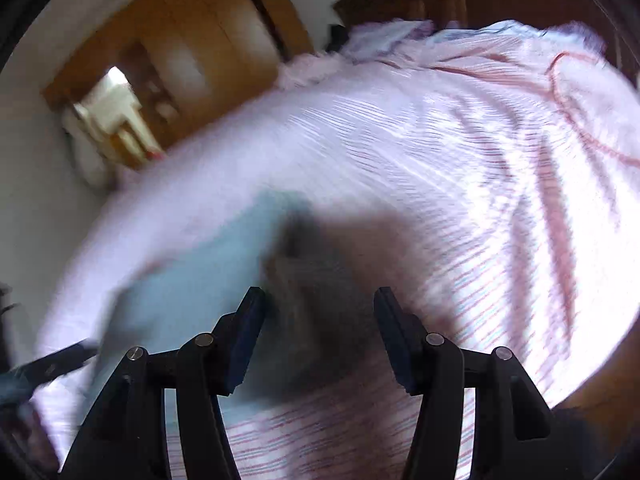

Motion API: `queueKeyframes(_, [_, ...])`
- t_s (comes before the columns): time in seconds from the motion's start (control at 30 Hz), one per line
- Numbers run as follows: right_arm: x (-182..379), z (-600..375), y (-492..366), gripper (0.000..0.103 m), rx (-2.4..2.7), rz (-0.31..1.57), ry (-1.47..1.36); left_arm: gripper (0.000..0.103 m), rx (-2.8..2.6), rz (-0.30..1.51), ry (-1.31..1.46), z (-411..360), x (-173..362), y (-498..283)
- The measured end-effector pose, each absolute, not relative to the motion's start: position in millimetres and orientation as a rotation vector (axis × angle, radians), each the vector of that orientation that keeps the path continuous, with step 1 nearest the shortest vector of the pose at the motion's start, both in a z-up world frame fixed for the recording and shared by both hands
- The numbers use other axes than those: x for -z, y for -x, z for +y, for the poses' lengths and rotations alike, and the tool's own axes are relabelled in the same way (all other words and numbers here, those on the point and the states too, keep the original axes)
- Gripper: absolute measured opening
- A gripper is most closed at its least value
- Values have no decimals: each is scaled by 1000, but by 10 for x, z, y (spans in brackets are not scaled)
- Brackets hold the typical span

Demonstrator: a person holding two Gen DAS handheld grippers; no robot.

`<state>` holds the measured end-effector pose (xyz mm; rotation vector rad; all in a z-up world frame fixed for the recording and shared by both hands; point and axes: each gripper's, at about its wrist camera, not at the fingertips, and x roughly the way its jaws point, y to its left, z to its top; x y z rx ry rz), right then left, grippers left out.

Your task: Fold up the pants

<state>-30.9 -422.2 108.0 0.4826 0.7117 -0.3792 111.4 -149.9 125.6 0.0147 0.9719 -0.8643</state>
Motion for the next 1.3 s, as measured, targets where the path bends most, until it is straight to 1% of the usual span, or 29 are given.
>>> queueKeyframes(0.03, [-1023, -4282, 250, 50, 427, 750, -471, 36, 819, 968, -46, -1403, -1135, -1054])
queueKeyframes(0.07, [-967, -4354, 216, 50, 459, 775, -483, 34, 790, 968, -73, -1354, -1040, -1022])
queueKeyframes(0.17, [-875, -4509, 170, 50, 509, 810, -518, 33, 721, 942, -163, -1253, -762, -855])
queueKeyframes(0.23, [-884, -4529, 171, 50, 504, 809, -526, 33, 695, 875, -217, -1214, -716, -666])
queueKeyframes(0.37, [-963, -4499, 242, 50, 507, 769, -504, 36, 605, 833, -348, -1217, -681, -370])
queueKeyframes(0.4, [-989, -4477, 285, 50, 507, 761, -499, 40, 577, 819, -356, -1173, -682, -332])
queueKeyframes(0.43, [-1025, -4469, 313, 50, 509, 741, -491, 48, 553, 816, -346, -1116, -674, -291])
queueKeyframes(0.57, [-1179, -4345, 337, 50, 479, 672, -449, 47, 527, 875, -238, -840, -565, -278])
queueKeyframes(0.67, [-1247, -4214, 318, 50, 425, 649, -405, 46, 582, 847, -153, -694, -609, -195])
queueKeyframes(0.77, [-1220, -4094, 238, 54, 394, 681, -370, 47, 663, 843, -110, -713, -637, -183])
queueKeyframes(0.9, [-1115, -4077, 196, 56, 358, 732, -408, 47, 625, 857, -102, -815, -532, -278])
queueKeyframes(0.97, [-1099, -4080, 189, 57, 349, 734, -410, 46, 610, 838, -52, -808, -515, -308])
queueKeyframes(1.07, [-1081, -4039, 171, 58, 348, 741, -380, 41, 608, 822, -21, -789, -543, -305])
queueKeyframes(1.2, [-1076, -4004, 159, 60, 349, 745, -362, 40, 696, 826, 151, -561, -661, -304])
queueKeyframes(1.3, [-1063, -3991, 142, 62, 350, 755, -366, 40, 637, 822, 91, -577, -609, -372])
